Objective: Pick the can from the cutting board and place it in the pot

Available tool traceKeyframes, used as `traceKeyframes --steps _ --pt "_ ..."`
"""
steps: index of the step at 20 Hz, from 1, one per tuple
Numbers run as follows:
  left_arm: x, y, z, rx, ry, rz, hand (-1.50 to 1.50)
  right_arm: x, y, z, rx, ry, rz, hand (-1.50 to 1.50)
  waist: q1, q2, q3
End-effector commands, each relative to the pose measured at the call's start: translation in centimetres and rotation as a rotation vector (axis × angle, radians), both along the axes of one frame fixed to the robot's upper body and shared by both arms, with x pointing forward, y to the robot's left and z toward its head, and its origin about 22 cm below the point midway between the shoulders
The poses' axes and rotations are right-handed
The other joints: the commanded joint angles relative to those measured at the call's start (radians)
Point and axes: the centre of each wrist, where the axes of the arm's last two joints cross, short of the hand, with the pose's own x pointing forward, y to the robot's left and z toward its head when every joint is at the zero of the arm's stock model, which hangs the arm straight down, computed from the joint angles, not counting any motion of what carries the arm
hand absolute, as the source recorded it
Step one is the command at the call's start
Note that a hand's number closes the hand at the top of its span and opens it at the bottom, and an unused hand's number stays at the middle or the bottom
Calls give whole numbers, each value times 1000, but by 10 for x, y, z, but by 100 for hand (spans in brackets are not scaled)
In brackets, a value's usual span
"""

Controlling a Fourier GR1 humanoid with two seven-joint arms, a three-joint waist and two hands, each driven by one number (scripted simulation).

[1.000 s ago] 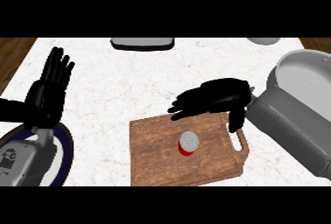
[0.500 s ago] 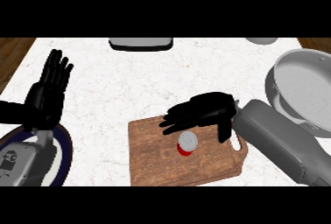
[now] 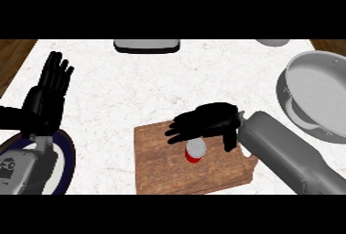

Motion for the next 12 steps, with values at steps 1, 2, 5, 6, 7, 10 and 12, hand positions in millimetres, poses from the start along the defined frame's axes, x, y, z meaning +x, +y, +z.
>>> traceKeyframes --steps 1,2,5,6,7,10,12 --pt "-13 -7 12 -10 0 -6 0 -11 18 -8 -20 45 4 -150 1 -2 0" --pt "-2 -5 -4 7 -1 2 0 4 -3 -8 -30 38 9 -150 0 0 0" --pt "-7 3 12 -5 -11 -4 0 -12 7 -43 -4 48 21 -150 4 0 0" --pt "-5 5 5 -2 3 -15 0 8 23 -25 0 49 13 -150 6 2 0" --pt "4 -8 4 -5 -3 4 0 -16 25 -34 -19 31 40 -150 -3 0 0" --pt "0 -9 14 -5 -1 -7 0 -25 29 -56 -15 53 54 -150 0 0 0" --pt "2 -15 9 -25 -14 -3 0 -24 36 -51 -3 65 50 -150 -1 0 0"
